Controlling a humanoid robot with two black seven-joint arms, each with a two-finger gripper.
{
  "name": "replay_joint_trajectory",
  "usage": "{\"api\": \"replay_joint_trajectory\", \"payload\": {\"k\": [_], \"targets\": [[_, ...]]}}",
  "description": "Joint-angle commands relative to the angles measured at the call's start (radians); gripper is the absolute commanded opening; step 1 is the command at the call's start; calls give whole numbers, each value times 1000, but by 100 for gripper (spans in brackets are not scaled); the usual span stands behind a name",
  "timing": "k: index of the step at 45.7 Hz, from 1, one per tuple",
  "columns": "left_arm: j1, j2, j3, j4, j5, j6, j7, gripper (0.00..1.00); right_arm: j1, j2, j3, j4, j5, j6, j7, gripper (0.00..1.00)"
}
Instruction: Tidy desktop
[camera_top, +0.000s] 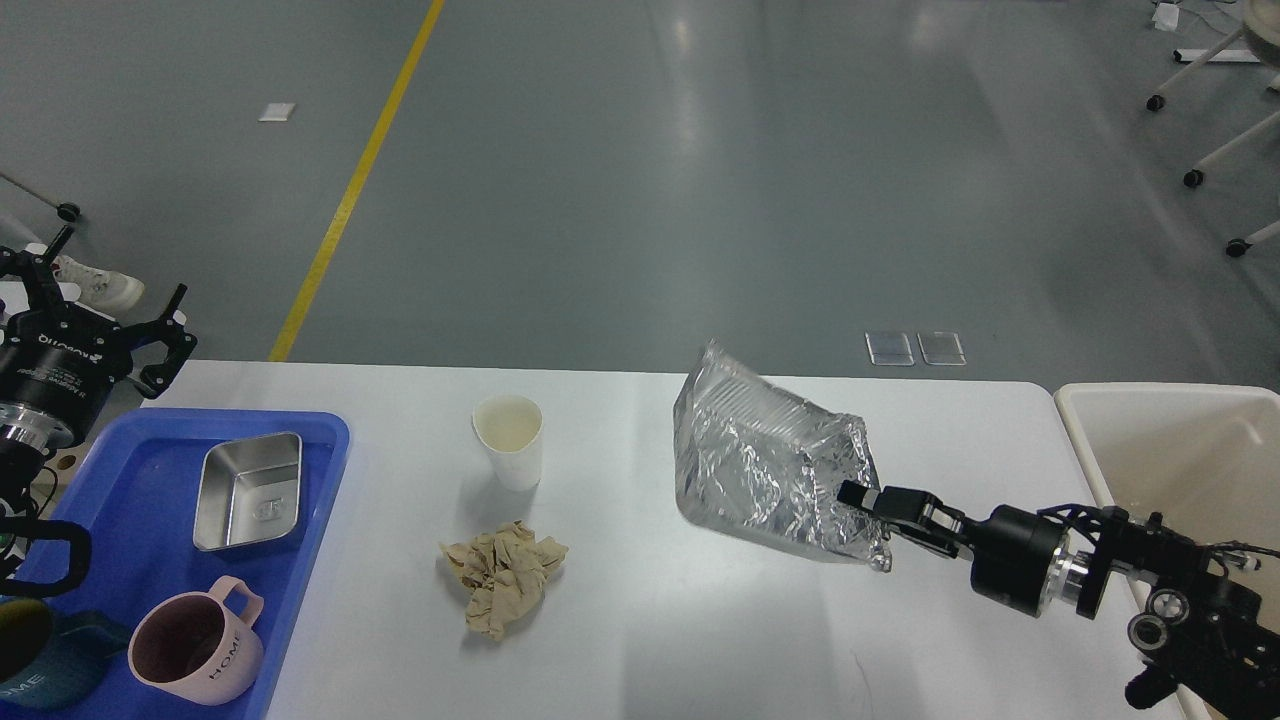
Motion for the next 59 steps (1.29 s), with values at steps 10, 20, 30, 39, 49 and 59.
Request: {"api": "replay_joint_trajectory", "payload": {"k": [10, 20, 30, 39, 49, 59], "targets": [[-4, -3, -3, -1, 73, 41, 0, 96, 131, -110, -137, 3, -23, -6, -141, 0], [-4, -3, -1, -3, 137, 42, -6, 96, 262, -108, -283, -17, -13, -6, -166, 0], [-1, -1, -6, -6, 237, 38, -23, 96, 372, -110, -381, -26, 39, 2, -177, 0], [3, 2, -4, -6, 338, 35, -118, 96, 444, -91, -433, -73, 68, 14, -177, 0], [14, 32, -16, -6, 440, 59, -126, 96, 499, -50, -473, -119, 120, 27, -175, 0], [32, 82, -22, -93, 524, 157, -129, 96, 509, -38, -480, -132, 122, 27, -175, 0]]}}
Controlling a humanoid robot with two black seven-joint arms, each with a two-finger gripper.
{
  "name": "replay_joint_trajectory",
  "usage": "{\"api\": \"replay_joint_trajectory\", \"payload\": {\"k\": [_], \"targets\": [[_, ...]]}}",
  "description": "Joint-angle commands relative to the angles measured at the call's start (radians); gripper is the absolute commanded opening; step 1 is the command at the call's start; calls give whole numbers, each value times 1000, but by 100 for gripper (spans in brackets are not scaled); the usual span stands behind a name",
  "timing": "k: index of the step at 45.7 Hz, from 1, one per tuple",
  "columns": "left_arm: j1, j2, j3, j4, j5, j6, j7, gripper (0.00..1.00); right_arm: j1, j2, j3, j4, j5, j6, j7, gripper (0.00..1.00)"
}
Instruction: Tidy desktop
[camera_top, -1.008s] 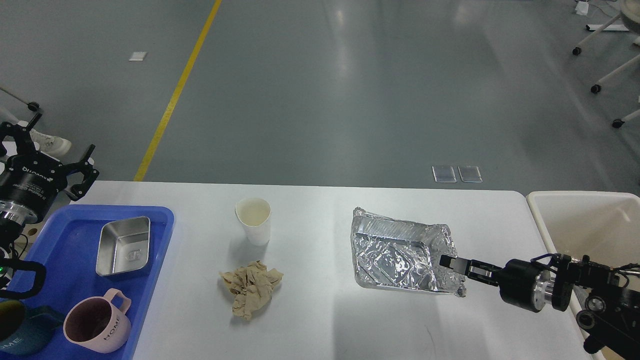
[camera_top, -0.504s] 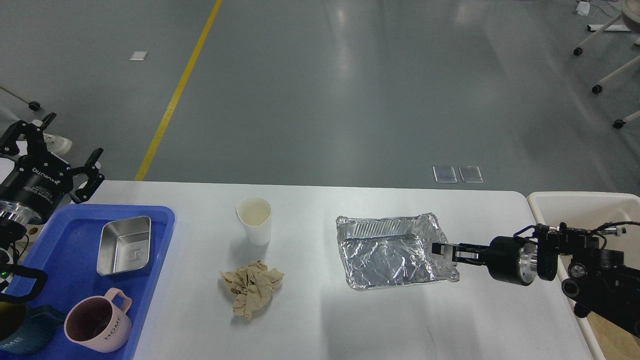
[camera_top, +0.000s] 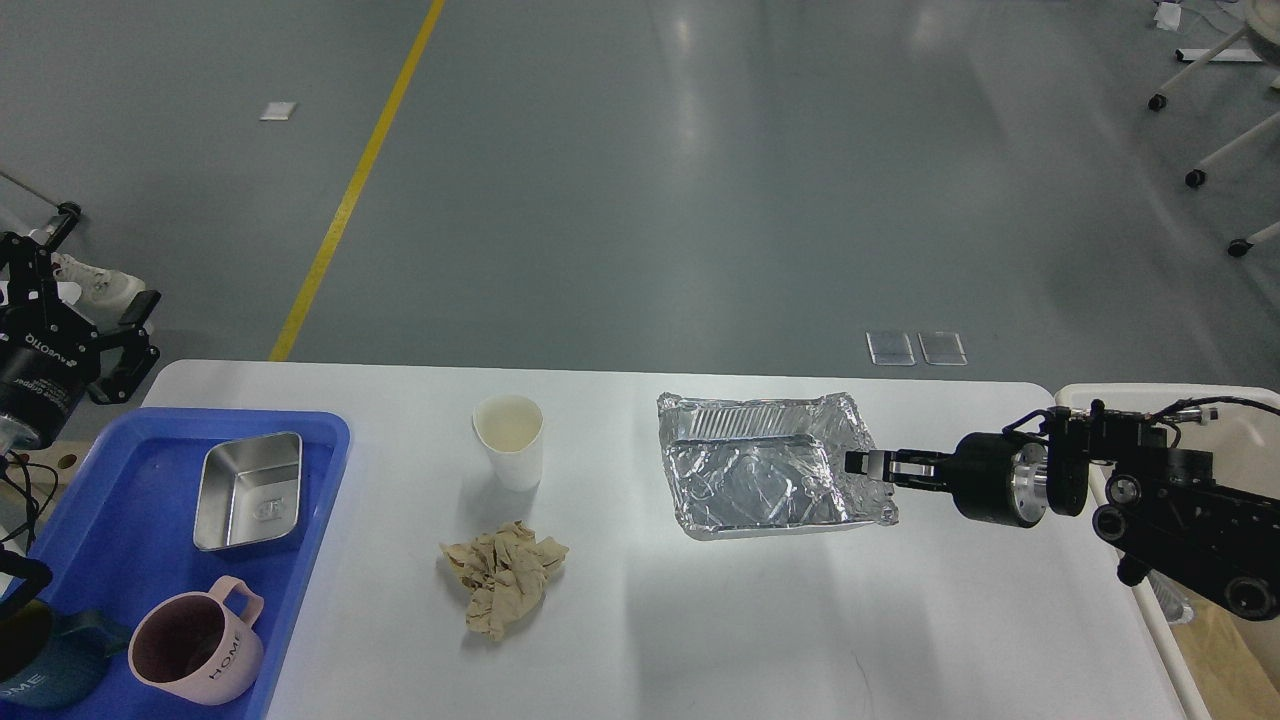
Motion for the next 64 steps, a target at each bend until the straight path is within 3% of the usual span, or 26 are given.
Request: {"api": "replay_joint_trajectory", "payload": {"k": [1, 7, 12, 17, 25, 35, 37, 43, 53, 62, 64], "targets": [[-3, 15, -5, -67, 87, 17, 0, 96, 2, 8, -1, -4, 1, -1, -1, 0], [5, 36, 12, -196, 133, 34, 34, 94, 2, 13, -1, -4, 1, -1, -1, 0], [6, 164, 88, -349, 248, 72, 149, 90, -3, 17, -1, -4, -1, -3, -1, 0], [9, 280, 154, -481, 397, 141, 210, 88, -11, 17, -3, -4, -1, -3, 0, 0], [11, 506, 191, -567, 471, 151, 195, 87, -9, 17, -3, -4, -3, -4, 0, 0], [8, 656, 193, -584, 509, 119, 147, 88, -9, 22, -3, -4, -6, -7, -1, 0], [5, 684, 193, -584, 537, 119, 157, 90, -9, 20, -3, -4, -6, -7, 0, 0], [2, 782, 191, -579, 630, 93, 255, 93, -4, 23, -4, -4, -9, -7, -1, 0], [-38, 822, 180, -579, 805, -67, 273, 93, -1, 24, -4, -4, -10, -9, -1, 0], [-67, 820, 179, -578, 848, -95, 318, 93, -1, 23, -4, -1, -10, -9, -1, 0], [-84, 799, 176, -572, 882, -89, 356, 92, -1, 22, -4, -1, -10, -10, -1, 0]]}}
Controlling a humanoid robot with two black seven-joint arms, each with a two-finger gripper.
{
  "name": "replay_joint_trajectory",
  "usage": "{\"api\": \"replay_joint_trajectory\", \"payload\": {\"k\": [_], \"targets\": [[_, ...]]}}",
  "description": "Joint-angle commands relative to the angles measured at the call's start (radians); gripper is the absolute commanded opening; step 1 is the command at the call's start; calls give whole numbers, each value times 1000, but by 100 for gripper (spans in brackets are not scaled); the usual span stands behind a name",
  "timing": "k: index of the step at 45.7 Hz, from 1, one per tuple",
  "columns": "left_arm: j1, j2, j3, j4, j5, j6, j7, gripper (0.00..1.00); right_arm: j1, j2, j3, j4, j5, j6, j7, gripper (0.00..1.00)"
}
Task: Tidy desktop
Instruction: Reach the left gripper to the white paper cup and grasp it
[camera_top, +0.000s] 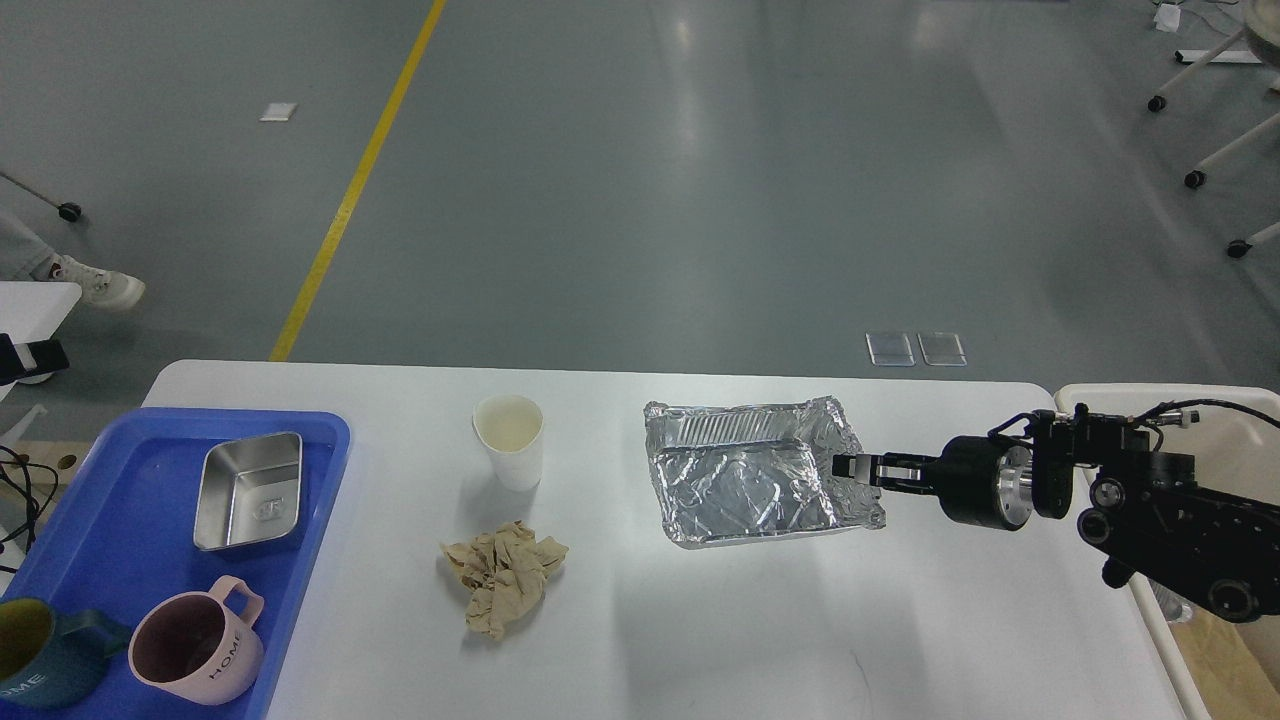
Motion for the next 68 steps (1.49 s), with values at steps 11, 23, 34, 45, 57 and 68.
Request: {"api": "replay_joint_trajectory", "payload": {"k": [11, 23, 34, 45, 57, 68], "targets": [[-108, -412, 14, 182, 243, 21, 223, 90, 0, 0, 2, 1, 1, -2, 0, 0], [-196, -723, 117, 362, 287, 85, 226, 88, -9, 1, 2, 1, 1, -5, 0, 0], [-361, -949, 382, 536, 298, 243, 229, 88, -11, 8, 2, -3, 1, -8, 0, 0], [-432, -1151, 479, 630, 298, 268, 249, 85, -20, 8, 2, -3, 1, -8, 2, 0], [-492, -1242, 629, 678, 300, 268, 257, 75, -20, 4, 2, -3, 3, -8, 2, 0], [-484, -1242, 645, 705, 300, 268, 257, 56, -26, 4, 2, -3, 3, -8, 3, 0]]}}
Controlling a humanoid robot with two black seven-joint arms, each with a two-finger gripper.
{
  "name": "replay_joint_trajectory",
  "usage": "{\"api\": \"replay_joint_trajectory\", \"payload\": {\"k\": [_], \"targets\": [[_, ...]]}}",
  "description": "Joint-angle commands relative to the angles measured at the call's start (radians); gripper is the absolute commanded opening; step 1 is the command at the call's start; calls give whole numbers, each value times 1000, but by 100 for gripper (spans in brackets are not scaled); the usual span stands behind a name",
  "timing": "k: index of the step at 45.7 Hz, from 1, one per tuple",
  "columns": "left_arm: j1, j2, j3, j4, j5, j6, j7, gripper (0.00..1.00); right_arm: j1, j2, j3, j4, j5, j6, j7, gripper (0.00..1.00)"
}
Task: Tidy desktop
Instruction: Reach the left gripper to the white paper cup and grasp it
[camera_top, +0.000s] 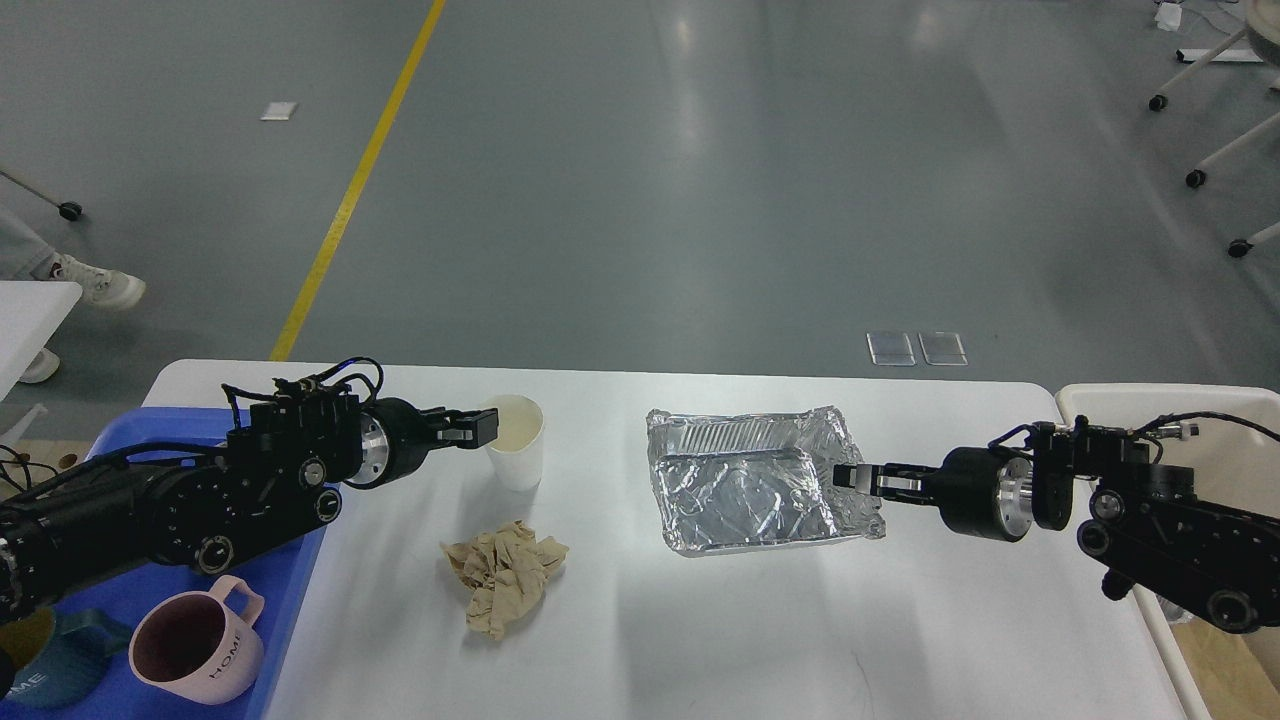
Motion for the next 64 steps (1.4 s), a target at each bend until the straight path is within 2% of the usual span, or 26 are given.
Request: {"api": "replay_joint_trajectory", "payload": {"k": [1, 7, 10, 26, 31, 36, 47, 51, 56, 58, 64], "targets": [[8, -2, 1, 13, -1, -2, -1, 55, -2, 1, 0, 0, 0, 0, 0, 0], [13, -45, 1, 60, -1, -3, -6, 45, -2, 0, 0, 0, 0, 0, 0, 0], [14, -57, -1, 79, -3, -11, -8, 36, -2, -2, 0, 2, 2, 0, 0, 0], [16, -81, 1, 83, -3, -55, -26, 1, 0, -5, 0, 6, 3, 0, 2, 0], [16, -78, -1, 82, -3, -61, -28, 0, 1, -6, 0, 6, 3, 0, 2, 0], [4, -75, -2, 70, -6, -72, -54, 0, 1, -6, 0, 6, 3, 0, 2, 0], [-104, 64, -41, -25, -21, -198, -72, 0, 1, -6, 0, 3, 5, 0, 4, 0], [-173, 145, -73, -97, -32, -270, -77, 0, 1, -5, 2, 3, 5, 0, 4, 0], [-285, 234, -87, -179, -82, -385, -121, 0, 1, -3, 2, 3, 6, 0, 5, 0], [-370, 262, -84, -197, -128, -443, -132, 0, 0, 0, 0, 3, 6, 0, 5, 0], [-522, 276, -68, -197, -193, -538, -150, 1, 0, 3, 2, 2, 8, 0, 5, 0]]}}
